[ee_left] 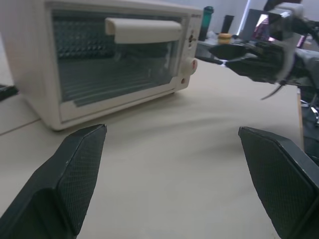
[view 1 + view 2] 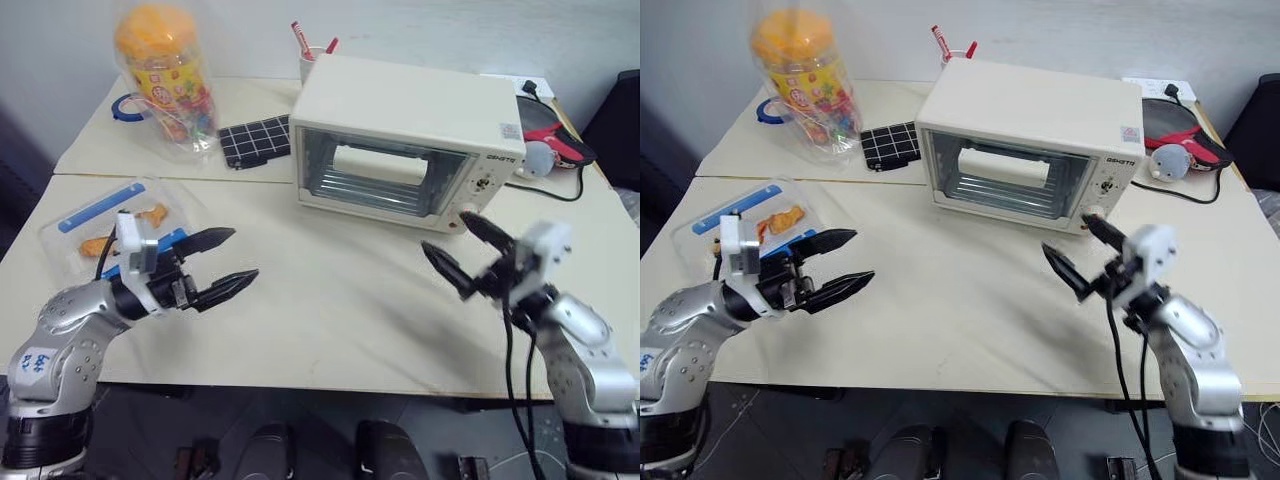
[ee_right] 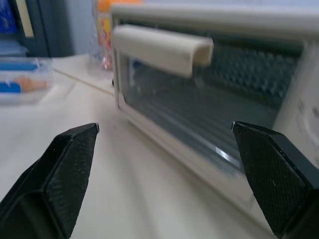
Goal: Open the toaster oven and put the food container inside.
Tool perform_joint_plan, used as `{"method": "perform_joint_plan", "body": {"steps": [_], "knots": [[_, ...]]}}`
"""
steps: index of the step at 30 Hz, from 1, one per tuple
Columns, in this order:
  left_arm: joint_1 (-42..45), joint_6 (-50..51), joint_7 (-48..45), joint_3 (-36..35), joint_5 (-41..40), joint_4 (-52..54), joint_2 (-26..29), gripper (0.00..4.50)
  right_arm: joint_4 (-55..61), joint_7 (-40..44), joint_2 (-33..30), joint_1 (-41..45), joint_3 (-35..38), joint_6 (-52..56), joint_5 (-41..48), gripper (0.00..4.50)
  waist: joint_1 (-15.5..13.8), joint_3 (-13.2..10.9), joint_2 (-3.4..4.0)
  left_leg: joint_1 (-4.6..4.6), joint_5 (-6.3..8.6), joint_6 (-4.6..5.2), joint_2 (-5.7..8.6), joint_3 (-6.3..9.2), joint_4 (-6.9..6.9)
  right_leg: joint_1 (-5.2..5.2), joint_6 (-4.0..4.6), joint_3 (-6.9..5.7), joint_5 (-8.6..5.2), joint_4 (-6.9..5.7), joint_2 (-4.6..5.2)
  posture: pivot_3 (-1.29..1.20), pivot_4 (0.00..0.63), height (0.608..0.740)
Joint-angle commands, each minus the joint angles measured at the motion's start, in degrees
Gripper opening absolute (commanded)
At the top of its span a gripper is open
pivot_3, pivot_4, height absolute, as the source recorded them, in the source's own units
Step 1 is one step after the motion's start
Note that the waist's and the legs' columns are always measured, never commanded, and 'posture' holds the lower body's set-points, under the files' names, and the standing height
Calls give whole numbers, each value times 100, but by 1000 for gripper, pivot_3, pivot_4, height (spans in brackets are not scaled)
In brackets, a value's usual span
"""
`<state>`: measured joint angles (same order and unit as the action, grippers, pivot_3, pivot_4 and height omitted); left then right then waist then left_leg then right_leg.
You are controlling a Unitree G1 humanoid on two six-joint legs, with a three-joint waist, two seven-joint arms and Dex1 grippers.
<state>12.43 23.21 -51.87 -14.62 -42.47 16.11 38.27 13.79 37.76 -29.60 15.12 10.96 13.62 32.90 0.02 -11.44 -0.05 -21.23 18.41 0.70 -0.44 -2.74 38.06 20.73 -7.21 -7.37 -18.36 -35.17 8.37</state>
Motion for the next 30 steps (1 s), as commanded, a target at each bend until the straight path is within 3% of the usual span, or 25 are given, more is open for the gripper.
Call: {"method": "perform_joint_plan", "body": {"steps": [1,11,20,23,30], "knots": [[156,-163,-38,60,119,-141,-106,4500,-269,-222,146,531,-116,299,-7,4458,2,0,0,-2,0,0,1,-1,1,0,0,0,0,3,0,0,150,740],[35,-377,241,-10,312,-95,-415,4500,-347,-71,401,1010,-269,304,-48,4458,1,-1,-1,-18,0,3,4,-4,6,12,-1,1,0,2,2,0,150,740],[457,-379,257,50,344,-592,-477,4500,102,1222,-240,75,-731,-635,-725,4458,-4,-1,-2,-22,0,4,3,-23,4,35,-1,19,0,-14,2,0,150,740],[942,-641,321,111,589,-1061,-557,3881,22,1428,-386,-329,-787,-1092,-1048,4500,-11,0,-4,-21,-1,4,4,-31,6,40,-1,27,0,-22,1,0,150,740],[2488,-1052,413,511,1170,-2626,-1081,1729,26,1331,-279,-679,-872,-1529,-1369,4500,-40,-1,-13,-20,-3,8,10,-38,18,43,-3,35,1,-32,3,0,150,740]]}}
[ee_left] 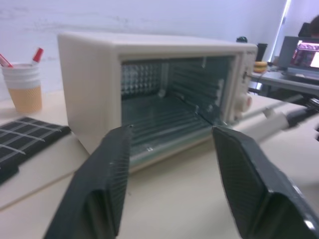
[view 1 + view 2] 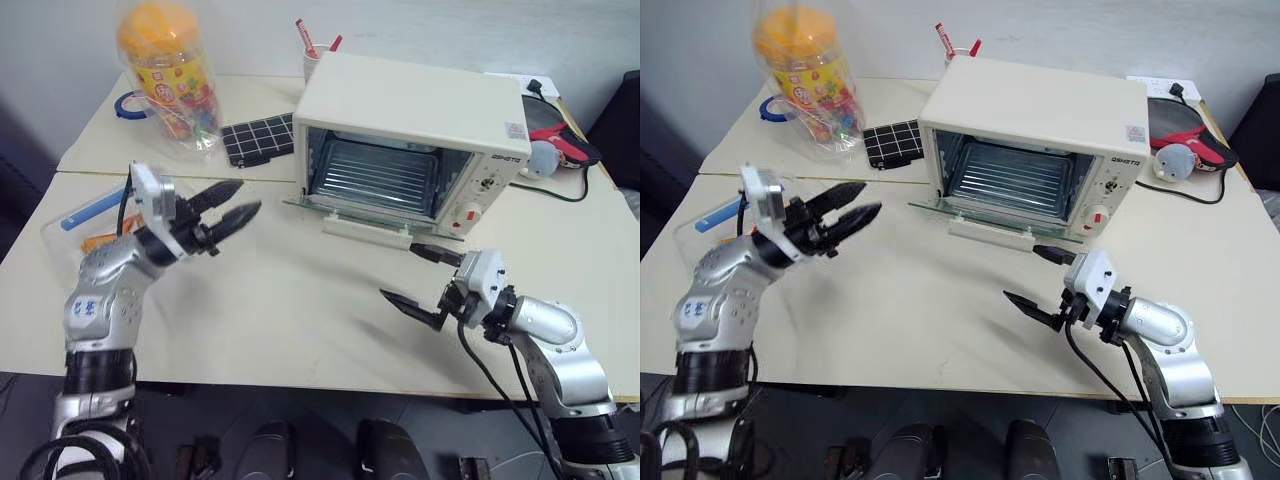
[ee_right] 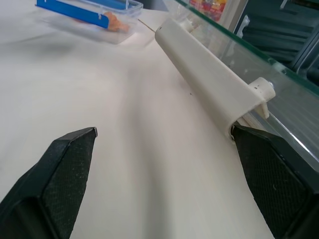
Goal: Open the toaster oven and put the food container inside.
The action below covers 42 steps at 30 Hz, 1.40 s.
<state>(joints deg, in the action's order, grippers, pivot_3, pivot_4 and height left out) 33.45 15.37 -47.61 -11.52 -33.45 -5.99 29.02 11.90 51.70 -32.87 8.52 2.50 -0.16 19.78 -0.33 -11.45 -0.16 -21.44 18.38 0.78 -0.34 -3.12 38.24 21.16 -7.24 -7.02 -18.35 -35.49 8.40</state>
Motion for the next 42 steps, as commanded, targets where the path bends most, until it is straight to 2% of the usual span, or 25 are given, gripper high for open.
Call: {"method": "perform_joint_plan", "body": {"steps": [1,5,6,12,17,22,27,30,32,34,38,42], "knots": [[545,-408,-9,307,436,-666,-250,1401,238,-81,61,-29,-46,-163,-82,4500,-14,1,-2,0,0,0,0,0,0,0,0,0,0,1,0,0,150,740],[1155,-1046,93,650,1139,-1885,-580,162,263,-126,52,-73,-60,-209,-149,4500,-29,0,-4,0,0,0,28,-5,-3,4,0,1,0,1,0,0,150,740],[1251,-1188,37,728,1270,-2105,-618,67,265,-140,42,-81,-48,-215,-155,4500,-27,-1,-6,0,0,0,29,-6,-3,4,0,2,0,1,-1,0,150,740],[1365,-1420,-673,980,1363,-2501,-838,67,340,-270,-31,-312,136,-234,-212,4500,-46,-4,-11,-7,0,0,29,-12,-4,15,0,5,0,0,-1,0,150,740],[998,-1366,-996,1227,1570,-2262,-736,67,388,-388,-145,-1214,645,-562,-291,4500,-123,-4,-13,-11,-1,3,33,-28,-1,14,-1,3,0,0,3,0,150,740],[622,-1677,-623,1358,2100,-2166,-634,67,347,-496,-123,-2338,1432,-927,-207,4500,-117,-5,-15,-9,-2,7,33,-51,-2,12,-2,5,1,-1,8,0,150,740],[166,-1558,-334,1409,2223,-1610,-693,67,572,-494,-213,-2447,1835,-660,232,4500,-72,-6,-19,22,-3,9,17,-41,-5,10,-3,36,1,-17,7,0,150,740],[-256,-1104,-248,1286,1958,-940,-699,649,681,-443,-296,-2024,1768,-331,575,4500,-54,-6,-19,23,-3,8,-2,-44,-6,13,-3,42,1,-20,6,0,150,740],[-563,-875,-229,1077,1647,-382,-650,1217,722,-388,-337,-1636,1582,-197,669,4500,-28,-6,-19,21,-3,9,-3,-44,-5,13,-2,42,1,-20,6,0,150,740],[-1094,-641,-107,539,1229,325,-441,1810,728,-286,-292,-1050,1208,-70,718,4500,8,-7,-21,21,-3,8,-8,-41,-6,16,-2,42,1,-22,5,0,150,740],[-2180,-463,-4,-495,700,996,-6,2992,657,-121,-99,-335,666,81,809,4500,68,-7,-21,18,1,-5,-33,-43,-7,24,0,41,1,-20,-12,0,150,740],[-3658,-299,206,-2093,-168,1674,89,4199,563,139,174,152,113,71,829,4500,59,-8,-23,16,9,-5,-37,-47,-10,27,2,45,-1,-10,-11,0,150,740]]}}
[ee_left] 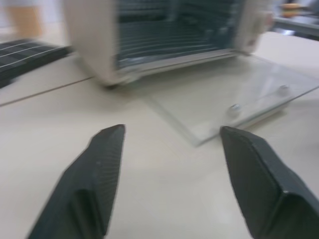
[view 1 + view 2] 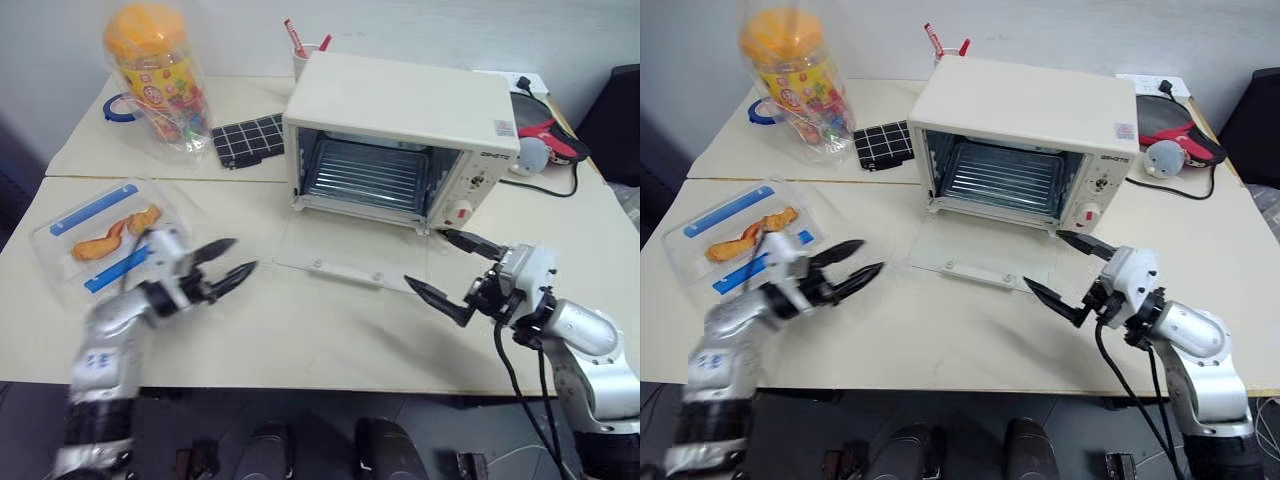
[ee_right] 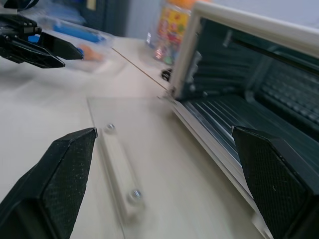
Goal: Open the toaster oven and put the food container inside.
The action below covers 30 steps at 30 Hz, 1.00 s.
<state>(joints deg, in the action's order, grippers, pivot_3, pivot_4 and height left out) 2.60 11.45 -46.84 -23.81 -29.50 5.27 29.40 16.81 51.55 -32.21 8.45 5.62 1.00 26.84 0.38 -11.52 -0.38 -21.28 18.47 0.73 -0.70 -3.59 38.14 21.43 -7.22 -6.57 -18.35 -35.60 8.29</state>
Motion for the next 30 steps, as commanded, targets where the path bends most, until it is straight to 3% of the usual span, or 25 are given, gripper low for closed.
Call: {"method": "perform_joint_plan", "body": {"steps": [1,4,7,13,17,22,26,30], "knots": [[-975,174,160,-1145,-707,736,28,4480,39,216,157,239,-287,-73,114,4500,-20,-1,-5,-1,2,3,2,0,1,-1,0,-1,0,2,4,0,150,740],[-2309,290,220,-1875,-1021,1199,-237,4480,-115,370,309,476,-490,-196,64,4500,-54,0,-14,-4,9,14,10,5,11,-10,0,-4,0,9,17,0,150,740],[-3024,350,556,-2492,-1373,1174,-596,4480,-240,514,424,636,-628,-339,20,4500,-56,0,-18,-1,20,23,13,0,14,-16,-2,11,2,20,25,0,150,740],[-3092,540,1452,-3307,-1756,605,-611,4480,-350,770,555,846,-854,-444,30,4500,-83,2,-21,2,30,8,0,3,12,-3,12,21,0,24,18,0,150,740],[-2405,1067,2318,-3502,-2133,554,-13,4480,-397,788,593,819,-853,-529,-27,4500,-127,14,-41,-1,30,7,-2,-2,10,5,14,10,-1,18,15,0,150,740],[-1023,2916,4188,-3577,-2930,-151,1253,4480,-400,769,678,794,-915,-686,-107,4500,-127,20,-50,2,30,6,-1,-2,10,4,14,15,0,-6,16,0,150,740],[-152,4203,4363,-3011,-2798,-1275,2450,4480,-413,718,761,751,-995,-807,-230,4500,-24,22,-54,2,27,0,0,-3,4,8,14,6,-1,-8,2,0,150,740],[677,4752,3951,-2190,-2420,-2356,3122,4480,-367,639,801,677,-1021,-811,-290,4500,45,21,-53,3,26,-2,-1,-21,-2,18,14,4,-1,-9,-6,0,150,740]]}}
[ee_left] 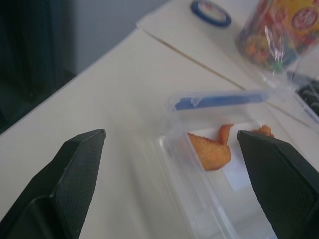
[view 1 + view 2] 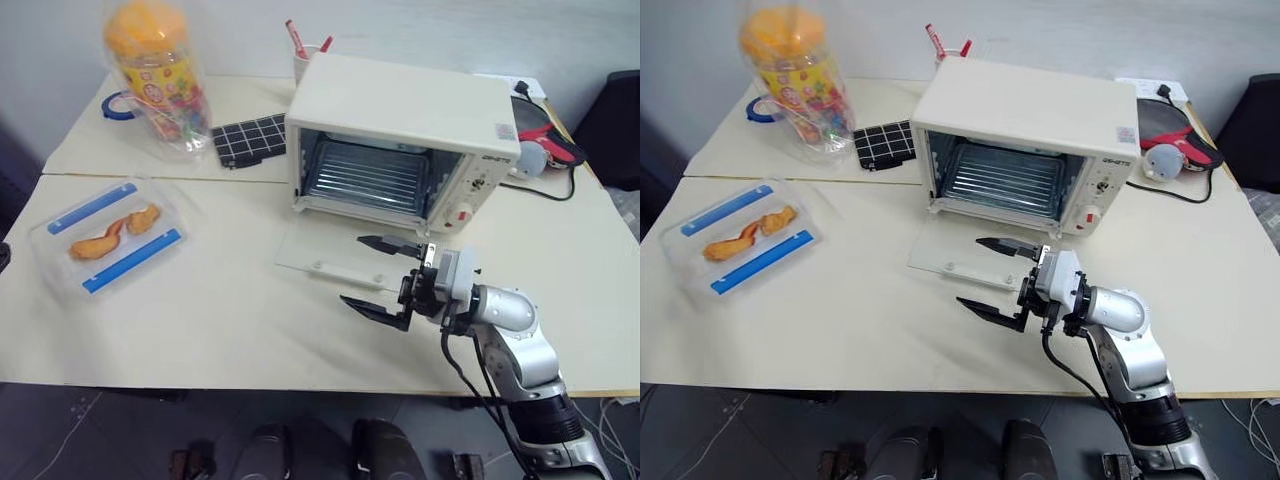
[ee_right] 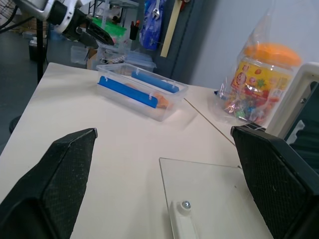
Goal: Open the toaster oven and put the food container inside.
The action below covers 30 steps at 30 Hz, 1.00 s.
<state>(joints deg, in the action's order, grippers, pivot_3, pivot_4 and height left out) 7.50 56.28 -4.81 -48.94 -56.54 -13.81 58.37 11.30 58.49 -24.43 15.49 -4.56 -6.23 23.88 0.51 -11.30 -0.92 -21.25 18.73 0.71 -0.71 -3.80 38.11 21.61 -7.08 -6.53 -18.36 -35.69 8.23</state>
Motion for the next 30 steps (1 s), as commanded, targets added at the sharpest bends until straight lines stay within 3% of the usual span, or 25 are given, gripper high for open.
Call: {"method": "perform_joint_plan", "body": {"steps": [1,6,8,17,22,26,30], "knots": [[375,408,-192,601,517,-721,366,4480,196,-69,30,-44,-6,-88,-1,4500,58,-1,1,1,0,0,0,-6,-3,2,0,3,0,0,0,0,150,740],[1159,430,-542,1391,1171,-1443,520,4480,278,-221,69,-127,2,-59,-52,4500,111,0,-2,0,-3,-8,-6,-10,-5,7,0,2,0,0,-6,0,150,740],[1354,415,-673,1614,1397,-1575,506,4104,328,-304,55,-194,38,-58,-78,4500,107,0,-3,-1,-4,-11,-9,-10,-4,8,0,3,0,0,-8,0,150,740],[1722,418,-1095,1823,1987,-1522,488,1348,404,-543,-7,-379,103,-122,-243,4500,109,1,-5,-1,-5,-13,-9,-15,-3,12,0,13,0,-3,-7,0,150,740],[1502,682,-1555,1648,1853,-862,399,158,346,-610,-94,-469,172,-179,-354,4500,107,1,-6,-1,-5,-13,-10,-17,-3,15,0,15,0,-8,-6,0,150,740],[1625,987,-1616,1405,1636,-171,287,147,459,-618,-255,-684,297,-152,-318,4500,101,0,-8,-5,-5,-13,-9,-14,-2,17,0,18,0,-8,-3,0,150,740],[1705,1579,-1756,1674,1405,846,227,147,592,-687,-538,-1074,640,-141,-278,4500,52,0,-11,-7,-5,-11,-4,-12,-1,16,0,18,0,-8,2,0,150,740]]}}
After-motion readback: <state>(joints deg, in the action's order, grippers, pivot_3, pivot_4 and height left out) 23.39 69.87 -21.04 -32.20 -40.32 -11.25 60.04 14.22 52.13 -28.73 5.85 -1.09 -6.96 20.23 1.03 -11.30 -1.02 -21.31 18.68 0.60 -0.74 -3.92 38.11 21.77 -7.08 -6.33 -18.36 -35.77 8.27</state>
